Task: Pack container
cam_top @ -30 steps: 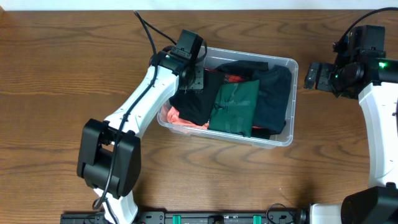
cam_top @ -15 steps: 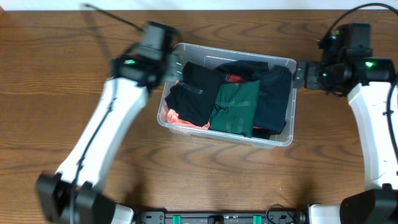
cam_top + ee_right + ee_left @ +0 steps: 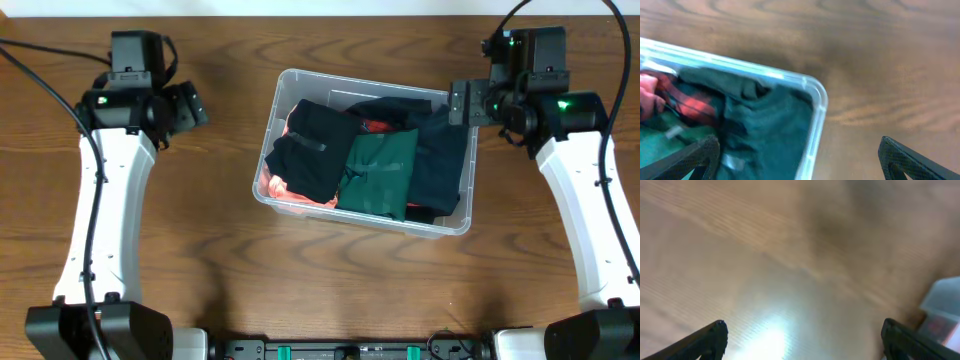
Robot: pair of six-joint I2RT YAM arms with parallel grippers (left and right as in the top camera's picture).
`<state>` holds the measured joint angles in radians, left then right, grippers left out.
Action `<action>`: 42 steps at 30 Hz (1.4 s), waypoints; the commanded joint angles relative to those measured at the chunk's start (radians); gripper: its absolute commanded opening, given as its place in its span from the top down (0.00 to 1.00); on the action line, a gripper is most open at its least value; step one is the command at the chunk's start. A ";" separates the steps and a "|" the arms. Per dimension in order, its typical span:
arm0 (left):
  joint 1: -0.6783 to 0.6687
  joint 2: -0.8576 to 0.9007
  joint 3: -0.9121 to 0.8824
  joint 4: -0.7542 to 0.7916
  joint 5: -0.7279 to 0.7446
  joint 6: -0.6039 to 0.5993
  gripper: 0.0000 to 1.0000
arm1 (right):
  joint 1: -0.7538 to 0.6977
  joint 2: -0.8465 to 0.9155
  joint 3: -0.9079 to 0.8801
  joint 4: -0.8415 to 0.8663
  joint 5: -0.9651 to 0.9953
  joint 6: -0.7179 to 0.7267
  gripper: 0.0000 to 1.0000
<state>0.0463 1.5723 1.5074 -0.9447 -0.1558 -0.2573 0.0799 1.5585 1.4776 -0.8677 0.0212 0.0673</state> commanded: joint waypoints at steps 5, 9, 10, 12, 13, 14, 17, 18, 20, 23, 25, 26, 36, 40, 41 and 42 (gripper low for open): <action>0.000 -0.229 -0.144 0.023 0.054 0.006 0.02 | -0.037 -0.125 -0.086 -0.017 0.038 0.032 0.01; 0.000 -0.491 -0.369 0.143 0.070 0.010 0.02 | -0.021 -0.332 -0.306 0.119 0.052 0.039 0.01; 0.000 -0.570 -0.433 0.172 0.070 0.010 0.02 | -0.016 -0.412 -0.383 0.155 0.063 0.047 0.01; 0.000 -0.704 -0.534 0.207 0.069 0.005 0.02 | -0.013 -0.537 -0.490 0.193 0.089 0.056 0.01; 0.000 -0.777 -0.586 0.222 0.068 -0.006 0.02 | -0.013 -0.610 -0.548 0.207 0.101 0.069 0.01; 0.000 -0.844 -0.629 0.232 0.066 -0.006 0.02 | -0.014 -0.681 -0.600 0.214 0.111 0.078 0.01; 0.000 -0.982 -0.702 0.257 0.066 -0.006 0.02 | -0.014 -0.846 -0.710 0.214 0.109 0.078 0.01; 0.000 -1.023 -0.714 0.245 0.066 -0.005 0.02 | -0.014 -0.890 -0.737 0.212 0.110 0.077 0.01; 0.000 -1.081 -0.718 0.201 0.066 -0.006 0.02 | -0.014 -0.974 -0.782 0.179 0.110 0.077 0.01; 0.000 -1.131 -0.718 0.144 0.066 -0.005 0.02 | -0.014 -1.052 -0.817 0.085 0.110 0.077 0.01; 0.000 -1.141 -0.718 0.113 0.066 -0.005 0.02 | -0.014 -1.073 -0.822 0.011 0.109 0.077 0.01; 0.000 -1.141 -0.718 0.101 0.066 -0.005 0.02 | -0.014 -1.075 -0.822 -0.019 0.109 0.077 0.01; 0.000 -1.138 -0.718 0.015 0.066 -0.005 0.02 | -0.014 -1.074 -0.822 -0.241 0.109 0.077 0.01; 0.000 -1.138 -0.718 0.013 0.066 -0.006 0.02 | -0.014 -1.074 -0.822 -0.240 0.110 0.077 0.01; 0.000 -1.138 -0.718 0.013 0.066 -0.005 0.02 | -0.014 -1.076 -0.822 -0.240 0.110 0.077 0.01; 0.000 -1.138 -0.718 0.013 0.066 -0.005 0.02 | -0.014 -1.082 -0.822 -0.240 0.110 0.077 0.01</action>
<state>0.0467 0.4339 0.7914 -0.9283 -0.0887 -0.2615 0.0605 0.4892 0.6605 -1.1065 0.1204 0.1295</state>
